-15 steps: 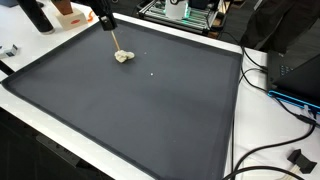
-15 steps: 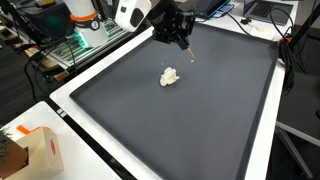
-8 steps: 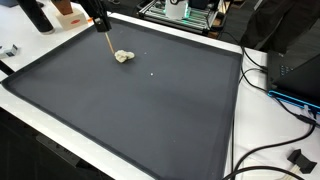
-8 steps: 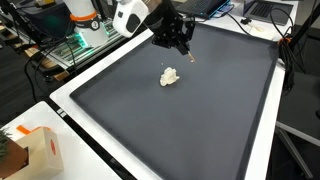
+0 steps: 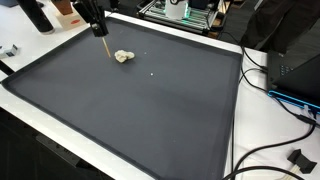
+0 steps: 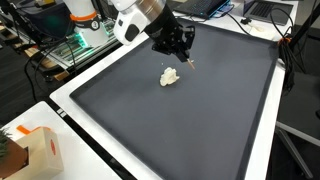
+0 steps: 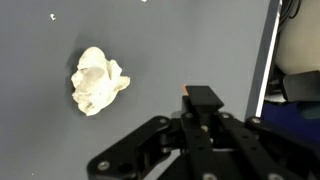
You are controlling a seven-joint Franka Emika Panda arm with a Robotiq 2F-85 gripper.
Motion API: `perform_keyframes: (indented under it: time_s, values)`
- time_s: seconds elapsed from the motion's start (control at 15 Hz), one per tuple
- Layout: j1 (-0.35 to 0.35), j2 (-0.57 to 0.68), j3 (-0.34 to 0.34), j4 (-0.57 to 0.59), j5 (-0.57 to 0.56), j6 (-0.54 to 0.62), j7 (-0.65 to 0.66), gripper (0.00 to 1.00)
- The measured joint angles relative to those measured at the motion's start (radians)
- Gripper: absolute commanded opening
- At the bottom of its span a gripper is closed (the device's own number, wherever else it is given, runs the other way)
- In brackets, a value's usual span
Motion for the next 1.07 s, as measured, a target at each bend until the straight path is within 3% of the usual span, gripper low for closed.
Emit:
perform_keyframes:
  time_s: [0.53, 1.07]
  values:
    - [0.004, 0.021, 0.000, -0.001, -0.031, 0.041, 0.097, 0.03]
    - [0.032, 0.019, -0.007, -0.002, -0.294, 0.072, 0.317, 0.03]
